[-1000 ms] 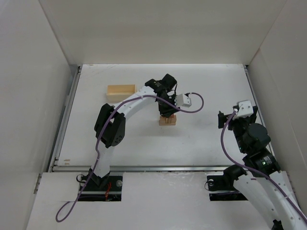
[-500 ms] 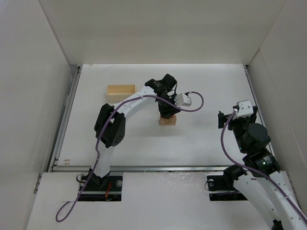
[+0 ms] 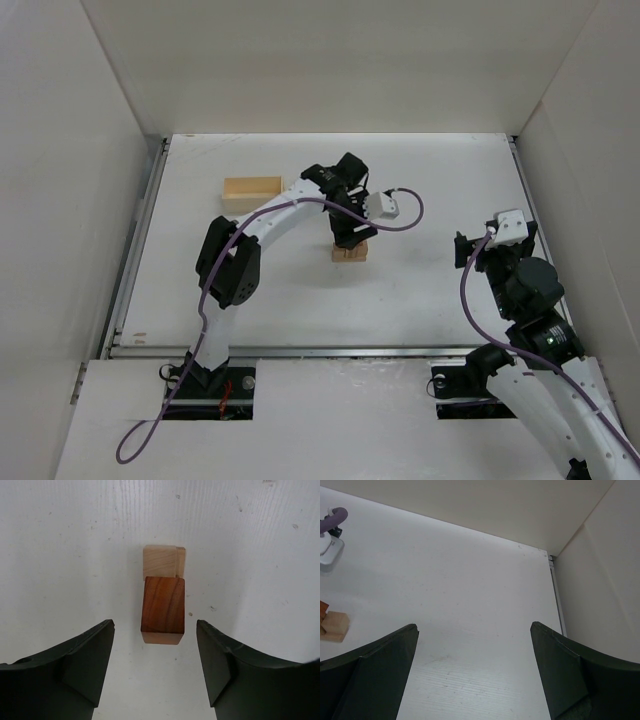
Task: Build the wood block tower
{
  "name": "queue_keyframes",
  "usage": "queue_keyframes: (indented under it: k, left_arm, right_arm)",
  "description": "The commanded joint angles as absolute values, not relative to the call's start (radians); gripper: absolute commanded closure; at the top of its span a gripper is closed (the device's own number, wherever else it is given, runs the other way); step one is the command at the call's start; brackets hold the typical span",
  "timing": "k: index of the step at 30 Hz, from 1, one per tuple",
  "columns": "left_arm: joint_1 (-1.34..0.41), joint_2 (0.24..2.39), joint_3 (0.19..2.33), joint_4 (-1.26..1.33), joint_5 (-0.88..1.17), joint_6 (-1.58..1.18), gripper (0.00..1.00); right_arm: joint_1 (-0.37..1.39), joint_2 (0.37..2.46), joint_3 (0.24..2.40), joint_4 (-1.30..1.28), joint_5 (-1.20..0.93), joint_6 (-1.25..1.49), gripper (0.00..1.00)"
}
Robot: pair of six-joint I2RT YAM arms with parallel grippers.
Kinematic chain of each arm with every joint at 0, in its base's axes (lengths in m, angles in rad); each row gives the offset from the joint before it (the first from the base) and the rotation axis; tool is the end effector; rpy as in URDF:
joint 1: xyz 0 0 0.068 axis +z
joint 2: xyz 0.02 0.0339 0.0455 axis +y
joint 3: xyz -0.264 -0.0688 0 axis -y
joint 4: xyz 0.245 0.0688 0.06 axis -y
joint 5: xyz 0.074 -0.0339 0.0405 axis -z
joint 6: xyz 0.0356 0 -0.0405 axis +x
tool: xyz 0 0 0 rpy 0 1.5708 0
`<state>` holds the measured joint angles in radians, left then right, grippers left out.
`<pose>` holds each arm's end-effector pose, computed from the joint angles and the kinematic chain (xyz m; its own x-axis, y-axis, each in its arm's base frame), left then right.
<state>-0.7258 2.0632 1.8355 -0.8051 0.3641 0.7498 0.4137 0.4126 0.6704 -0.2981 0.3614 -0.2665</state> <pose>0.3297 -0.3095 0.2572 0.0456 0.8109 -0.5834 0.9915 0.0344 0.1254 0.1030 0.0315 0.3355 -0.0218 -0.2786 -0.9602 -0.0604 0.9590 -0.2769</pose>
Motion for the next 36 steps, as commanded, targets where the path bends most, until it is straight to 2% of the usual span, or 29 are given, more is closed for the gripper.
queue_keyframes:
  k: [1, 7, 10, 13, 16, 18, 21, 25, 30, 36]
  left_arm:
    - [-0.713, 1.941, 1.881, -0.784, 0.396, 0.732, 0.36]
    - [-0.658, 1.832, 1.847, -0.759, 0.472, 0.683, 0.36]
    - [-0.594, 1.72, 1.76, -0.639, 0.5, 0.602, 0.36]
    - [-0.453, 1.628, 1.651, -0.454, 0.5, 0.428, 0.36]
    - [-0.267, 1.553, 1.602, -0.39, 0.476, 0.29, 0.35]
    - [-0.131, 1.499, 1.566, -0.352, 0.433, 0.25, 0.35]
    - [0.016, 1.407, 1.47, -0.31, 0.355, 0.213, 0.35]
    - [0.122, 1.319, 1.381, -0.301, 0.279, 0.213, 0.34]
    - [0.182, 1.215, 1.234, -0.301, 0.258, 0.213, 0.34]
    - [0.183, 1.115, 1.16, -0.31, 0.239, 0.222, 0.33]
  right_arm:
    - [0.419, 0.403, 0.669, -0.238, 0.354, -0.27, 0.0]
    - [0.419, 0.403, 0.669, -0.238, 0.354, -0.27, 0.0]
    - [0.419, 0.413, 0.669, -0.238, 0.311, -0.261, 0.0]
    - [0.419, 0.445, 0.681, -0.248, 0.29, -0.249, 0.0]
    - [0.419, 0.463, 0.709, -0.227, 0.313, -0.194, 0.0]
    - [0.419, 0.489, 0.724, -0.218, 0.421, -0.034, 0.0]
    - [0.419, 0.499, 0.779, -0.25, 0.492, 0.054, 0.0]
    - [0.419, 0.499, 0.831, -0.273, 0.564, 0.116, 0.0]
    - [0.419, 0.499, 0.873, -0.308, 0.586, 0.147, 0.0]
    - [0.419, 0.471, 0.882, -0.318, 0.586, 0.147, 0.0]
